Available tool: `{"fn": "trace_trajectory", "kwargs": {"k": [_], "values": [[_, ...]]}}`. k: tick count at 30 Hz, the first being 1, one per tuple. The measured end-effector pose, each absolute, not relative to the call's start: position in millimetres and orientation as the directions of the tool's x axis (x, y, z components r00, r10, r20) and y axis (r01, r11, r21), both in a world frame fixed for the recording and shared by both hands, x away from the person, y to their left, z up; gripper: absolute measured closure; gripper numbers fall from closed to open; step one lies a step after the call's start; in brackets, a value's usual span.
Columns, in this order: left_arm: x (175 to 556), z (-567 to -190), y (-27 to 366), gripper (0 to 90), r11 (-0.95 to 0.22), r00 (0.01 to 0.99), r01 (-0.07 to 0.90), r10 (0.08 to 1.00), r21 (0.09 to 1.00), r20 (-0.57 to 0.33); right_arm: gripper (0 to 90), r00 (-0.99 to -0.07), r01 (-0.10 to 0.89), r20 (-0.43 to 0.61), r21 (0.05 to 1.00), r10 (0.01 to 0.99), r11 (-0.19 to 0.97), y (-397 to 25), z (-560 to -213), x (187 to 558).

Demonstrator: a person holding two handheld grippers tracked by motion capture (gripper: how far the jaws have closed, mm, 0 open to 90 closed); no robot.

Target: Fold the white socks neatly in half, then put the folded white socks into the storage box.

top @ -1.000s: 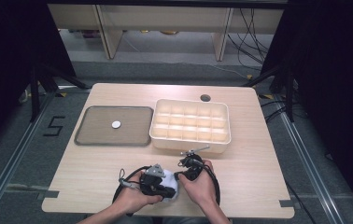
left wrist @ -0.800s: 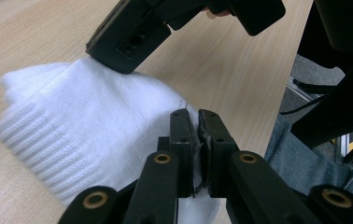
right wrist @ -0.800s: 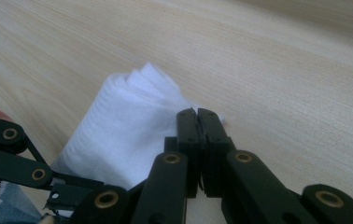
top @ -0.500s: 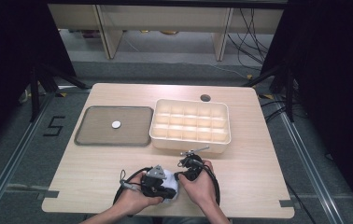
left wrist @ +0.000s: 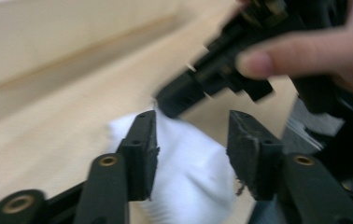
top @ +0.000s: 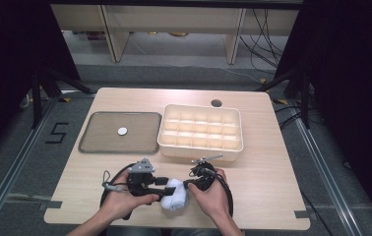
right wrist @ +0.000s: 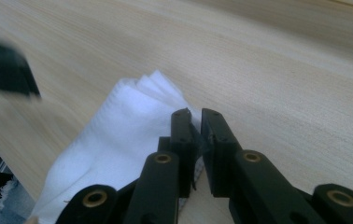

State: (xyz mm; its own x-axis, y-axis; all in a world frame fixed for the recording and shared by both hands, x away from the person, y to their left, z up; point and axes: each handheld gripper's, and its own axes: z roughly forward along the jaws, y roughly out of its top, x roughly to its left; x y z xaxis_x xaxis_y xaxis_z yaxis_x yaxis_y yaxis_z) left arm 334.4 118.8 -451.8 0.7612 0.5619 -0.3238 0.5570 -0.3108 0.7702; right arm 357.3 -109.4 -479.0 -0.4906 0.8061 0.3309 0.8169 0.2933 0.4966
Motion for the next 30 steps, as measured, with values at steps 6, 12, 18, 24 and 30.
{"fn": "trace_trajectory", "kwargs": {"k": [6,12,18,24,30], "values": [[345,-453,132,39.5,-0.276,0.722,0.571,0.618,0.773,-0.313,81.9,-0.480,0.818,0.334,0.506,0.812,0.275,-109,-478,356],[351,-463,134,37.2,-0.271,0.697,0.606,0.635,0.748,-0.334,77.1,-0.481,0.813,0.336,0.517,0.810,0.269,-115,-472,357],[354,-471,131,37.6,-0.280,0.682,0.638,0.639,0.717,-0.357,74.7,-0.445,0.811,0.342,0.545,0.827,0.211,-125,-461,354],[352,-476,127,37.7,-0.287,0.684,0.658,0.615,0.697,-0.392,73.9,-0.427,0.812,0.350,0.555,0.834,0.183,-129,-453,351],[349,-476,131,39.5,-0.288,0.679,0.662,0.621,0.692,-0.392,66.3,-0.408,0.829,0.377,0.535,0.831,0.164,-130,-454,351]]}}
